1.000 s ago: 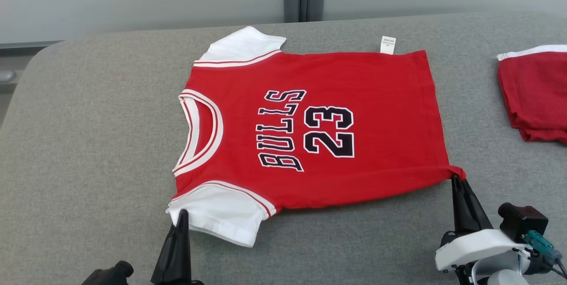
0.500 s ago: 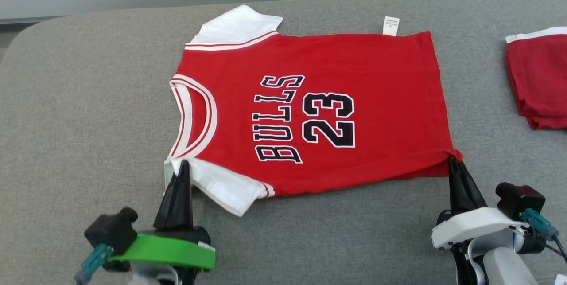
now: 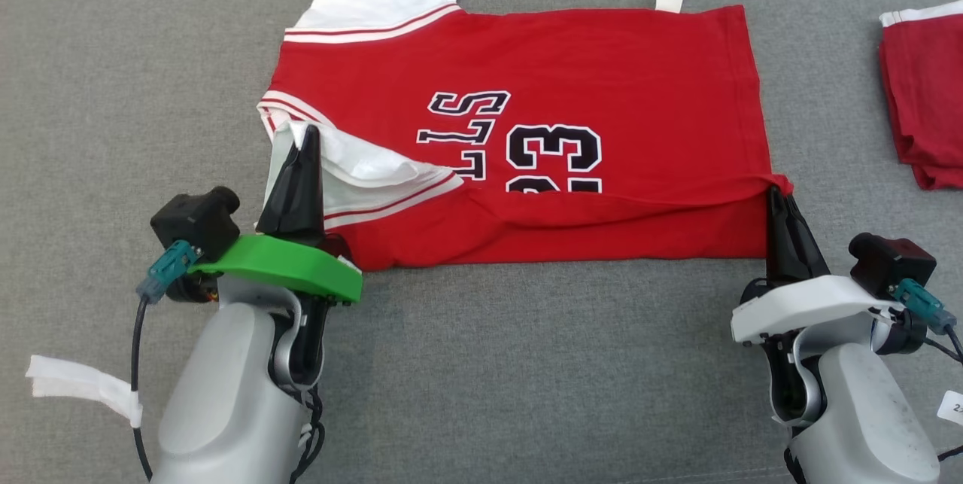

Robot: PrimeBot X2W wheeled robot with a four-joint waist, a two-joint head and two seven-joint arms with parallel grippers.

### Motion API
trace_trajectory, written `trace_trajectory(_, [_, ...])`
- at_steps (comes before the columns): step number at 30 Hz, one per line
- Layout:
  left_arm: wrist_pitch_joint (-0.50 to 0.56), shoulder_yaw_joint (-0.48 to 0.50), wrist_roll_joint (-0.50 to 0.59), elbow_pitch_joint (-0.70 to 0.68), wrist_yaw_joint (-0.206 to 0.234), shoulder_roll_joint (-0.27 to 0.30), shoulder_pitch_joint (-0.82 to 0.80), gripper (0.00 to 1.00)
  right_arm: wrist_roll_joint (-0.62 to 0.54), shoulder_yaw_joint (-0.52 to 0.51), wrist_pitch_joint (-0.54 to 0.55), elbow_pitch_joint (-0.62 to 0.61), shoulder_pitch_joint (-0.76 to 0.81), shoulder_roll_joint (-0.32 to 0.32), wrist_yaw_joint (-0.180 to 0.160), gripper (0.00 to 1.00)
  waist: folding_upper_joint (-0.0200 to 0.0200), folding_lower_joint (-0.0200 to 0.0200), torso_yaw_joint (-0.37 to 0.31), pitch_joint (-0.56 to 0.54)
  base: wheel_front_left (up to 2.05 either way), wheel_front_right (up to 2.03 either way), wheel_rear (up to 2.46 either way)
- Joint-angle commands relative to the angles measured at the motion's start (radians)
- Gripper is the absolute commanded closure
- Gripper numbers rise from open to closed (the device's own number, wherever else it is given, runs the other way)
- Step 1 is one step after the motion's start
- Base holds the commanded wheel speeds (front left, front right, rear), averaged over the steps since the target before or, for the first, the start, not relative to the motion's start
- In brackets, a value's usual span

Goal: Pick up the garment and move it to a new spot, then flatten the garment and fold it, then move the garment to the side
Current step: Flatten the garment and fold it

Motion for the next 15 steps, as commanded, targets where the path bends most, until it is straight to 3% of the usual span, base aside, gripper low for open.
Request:
trace_trajectory(1, [-0.004,0.001,0.011,0.023,-0.005,-0.003,-0.035,1.0,0.0,0.003,-0.003,0.004,-0.018,-0.003,-0.001,1.0,-0.0001,0.0001,-0.013,0.026,0.0,0.0,0.0])
trace_trajectory(8, [-0.011,0.022,0.032,0.155,-0.01,-0.006,-0.143,1.0,0.007,0.022,-0.003,0.022,-0.058,-0.003,-0.001,1.0,-0.0001,0.0001,-0.03,0.054,0.0,0.0,0.0])
trace_trajectory(9, [-0.011,0.029,0.034,0.167,-0.011,-0.007,-0.152,1.0,0.008,0.024,-0.003,0.026,-0.062,-0.003,-0.001,0.71,-0.0001,0.0001,-0.032,0.055,0.0,0.0,0.0])
trace_trajectory(10, [-0.011,0.035,0.038,0.174,-0.011,-0.008,-0.157,0.8,0.01,0.024,-0.003,0.028,-0.065,-0.003,-0.001,0.2,-0.0001,0.0001,-0.034,0.056,0.0,0.0,0.0])
trace_trajectory(11, [-0.012,0.047,0.042,0.171,-0.011,-0.009,-0.162,0.49,0.016,0.017,-0.003,0.026,-0.068,-0.003,-0.001,0.0,-0.0001,0.0001,-0.035,0.056,0.0,0.0,0.0])
trace_trajectory(12, [-0.012,0.054,0.045,0.168,-0.011,-0.009,-0.164,0.0,0.019,0.014,-0.003,0.024,-0.069,-0.003,-0.001,0.0,-0.0001,0.0001,-0.035,0.055,0.0,0.0,0.0])
trace_trajectory(15, [-0.011,0.079,0.055,0.15,-0.013,-0.013,-0.143,0.0,0.003,0.006,-0.003,0.005,-0.059,-0.003,-0.001,0.0,-0.0001,0.0001,-0.032,0.044,0.0,0.0,0.0])
